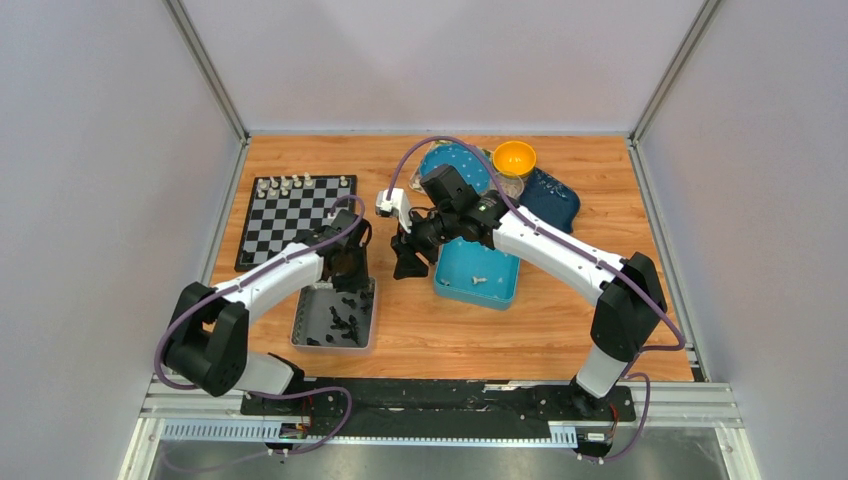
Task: Set up the chess pieces on the board
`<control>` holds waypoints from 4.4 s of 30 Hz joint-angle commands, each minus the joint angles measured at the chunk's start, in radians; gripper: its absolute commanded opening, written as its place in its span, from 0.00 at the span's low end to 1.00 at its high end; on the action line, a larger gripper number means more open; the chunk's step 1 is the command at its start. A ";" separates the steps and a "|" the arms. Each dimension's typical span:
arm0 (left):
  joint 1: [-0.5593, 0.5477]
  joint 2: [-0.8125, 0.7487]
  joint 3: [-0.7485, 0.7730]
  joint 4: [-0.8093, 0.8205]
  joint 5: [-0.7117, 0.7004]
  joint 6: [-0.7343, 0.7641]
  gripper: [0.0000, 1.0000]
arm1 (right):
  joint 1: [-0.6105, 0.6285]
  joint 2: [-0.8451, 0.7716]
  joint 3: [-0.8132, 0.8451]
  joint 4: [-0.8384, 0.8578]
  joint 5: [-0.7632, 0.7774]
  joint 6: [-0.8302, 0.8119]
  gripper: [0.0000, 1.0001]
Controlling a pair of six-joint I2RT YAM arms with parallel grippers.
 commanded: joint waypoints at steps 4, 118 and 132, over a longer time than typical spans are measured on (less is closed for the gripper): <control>-0.020 0.044 0.056 -0.018 -0.017 0.036 0.37 | 0.000 -0.029 0.012 0.011 -0.010 -0.015 0.56; 0.702 0.182 0.508 -0.176 0.147 0.393 0.06 | -0.045 -0.008 0.065 -0.053 -0.090 -0.065 0.57; 0.785 0.261 0.530 -0.136 0.126 0.421 0.06 | -0.050 0.001 0.065 -0.053 -0.099 -0.061 0.57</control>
